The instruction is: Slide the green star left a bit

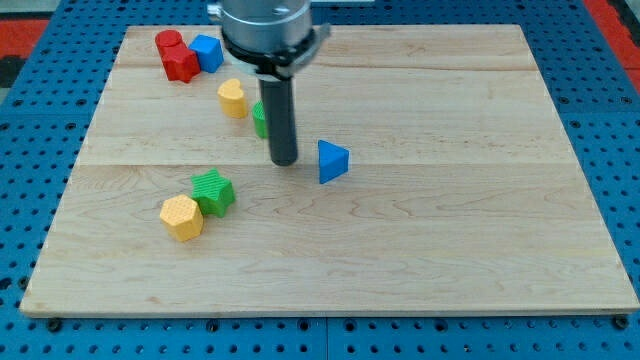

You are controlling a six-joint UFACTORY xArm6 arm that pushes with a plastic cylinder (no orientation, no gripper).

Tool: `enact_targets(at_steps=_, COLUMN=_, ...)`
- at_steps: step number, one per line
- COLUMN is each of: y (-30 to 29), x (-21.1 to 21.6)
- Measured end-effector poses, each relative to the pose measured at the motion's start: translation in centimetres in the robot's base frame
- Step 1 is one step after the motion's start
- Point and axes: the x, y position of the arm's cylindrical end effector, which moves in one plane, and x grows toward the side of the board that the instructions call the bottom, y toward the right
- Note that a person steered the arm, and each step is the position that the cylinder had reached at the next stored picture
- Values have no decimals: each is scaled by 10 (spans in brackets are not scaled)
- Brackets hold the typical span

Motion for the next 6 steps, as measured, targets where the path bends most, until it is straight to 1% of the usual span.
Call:
enact_targets(at_steps=1, y=-4, x=20)
enact_targets(at_steps=2, y=-28, x=30)
enact_targets(at_steps=4, y=-113, x=61)
enact_targets(at_steps=5, y=-126, x=70)
enact_targets(at_steps=6, y=-91, x=72)
